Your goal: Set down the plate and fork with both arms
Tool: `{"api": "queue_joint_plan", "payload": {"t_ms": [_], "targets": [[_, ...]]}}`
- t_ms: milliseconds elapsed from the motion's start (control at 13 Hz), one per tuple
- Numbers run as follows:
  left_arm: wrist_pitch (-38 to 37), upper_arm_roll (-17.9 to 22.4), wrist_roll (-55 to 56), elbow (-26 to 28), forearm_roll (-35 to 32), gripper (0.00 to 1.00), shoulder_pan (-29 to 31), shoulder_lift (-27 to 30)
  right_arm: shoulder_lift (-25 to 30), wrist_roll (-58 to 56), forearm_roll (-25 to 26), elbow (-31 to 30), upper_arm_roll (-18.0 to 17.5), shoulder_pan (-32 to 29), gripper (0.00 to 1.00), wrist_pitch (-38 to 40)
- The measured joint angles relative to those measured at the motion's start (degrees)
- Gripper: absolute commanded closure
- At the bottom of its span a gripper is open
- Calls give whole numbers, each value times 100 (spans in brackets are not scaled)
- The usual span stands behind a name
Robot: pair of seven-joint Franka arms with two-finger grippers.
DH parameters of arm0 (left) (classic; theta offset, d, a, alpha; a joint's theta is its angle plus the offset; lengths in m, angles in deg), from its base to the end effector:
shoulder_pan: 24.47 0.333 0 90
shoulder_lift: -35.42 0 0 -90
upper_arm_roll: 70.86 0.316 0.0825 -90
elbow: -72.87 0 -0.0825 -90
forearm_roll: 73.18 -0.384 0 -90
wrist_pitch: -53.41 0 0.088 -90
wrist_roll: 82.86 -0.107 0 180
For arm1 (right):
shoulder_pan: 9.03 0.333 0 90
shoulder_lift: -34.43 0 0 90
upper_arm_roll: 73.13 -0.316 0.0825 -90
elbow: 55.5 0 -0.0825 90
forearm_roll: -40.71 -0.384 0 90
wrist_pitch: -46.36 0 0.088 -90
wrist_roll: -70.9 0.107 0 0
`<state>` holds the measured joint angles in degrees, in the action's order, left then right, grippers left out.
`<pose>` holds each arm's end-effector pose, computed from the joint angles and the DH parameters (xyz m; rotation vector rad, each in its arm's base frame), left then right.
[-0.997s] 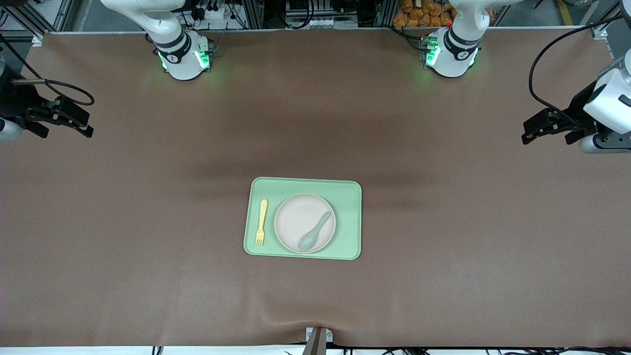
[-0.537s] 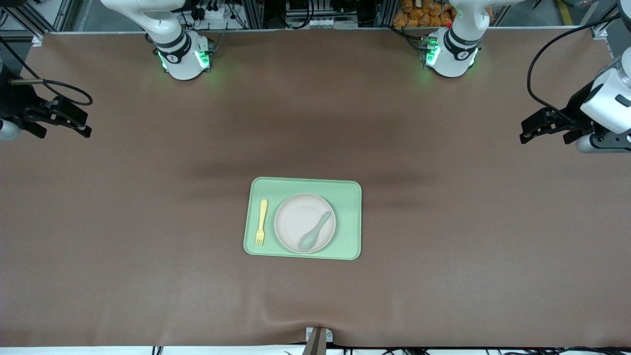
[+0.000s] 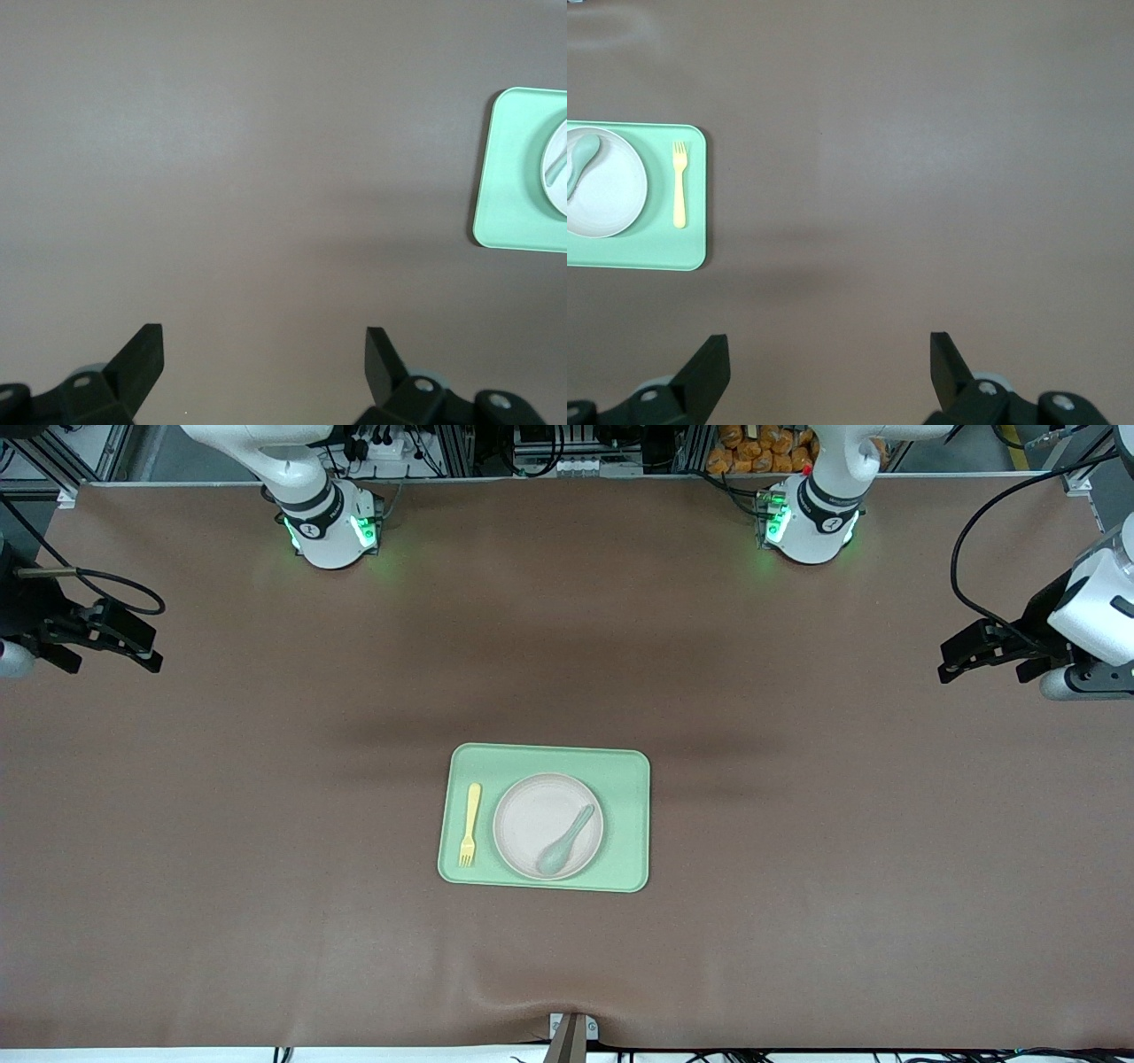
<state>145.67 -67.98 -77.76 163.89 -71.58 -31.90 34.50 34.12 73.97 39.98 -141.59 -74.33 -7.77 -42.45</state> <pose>0.5607 -0.0477 0.6106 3.1141 0.0165 0.0051 0.5541 0.0252 0.6518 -3.1260 0.0158 -0.0647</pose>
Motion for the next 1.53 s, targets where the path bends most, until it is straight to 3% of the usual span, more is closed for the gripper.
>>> {"api": "queue_joint_plan", "payload": {"t_ms": [613,1533], "targets": [[-699,-36,0,-36,0,0,-32,160,-7,-1,3,-8,6,0,0,-1],[-485,-42,-144,-36,-77,0,-61,199,-12,-2,33,-8,41,0,0,-16]]}}
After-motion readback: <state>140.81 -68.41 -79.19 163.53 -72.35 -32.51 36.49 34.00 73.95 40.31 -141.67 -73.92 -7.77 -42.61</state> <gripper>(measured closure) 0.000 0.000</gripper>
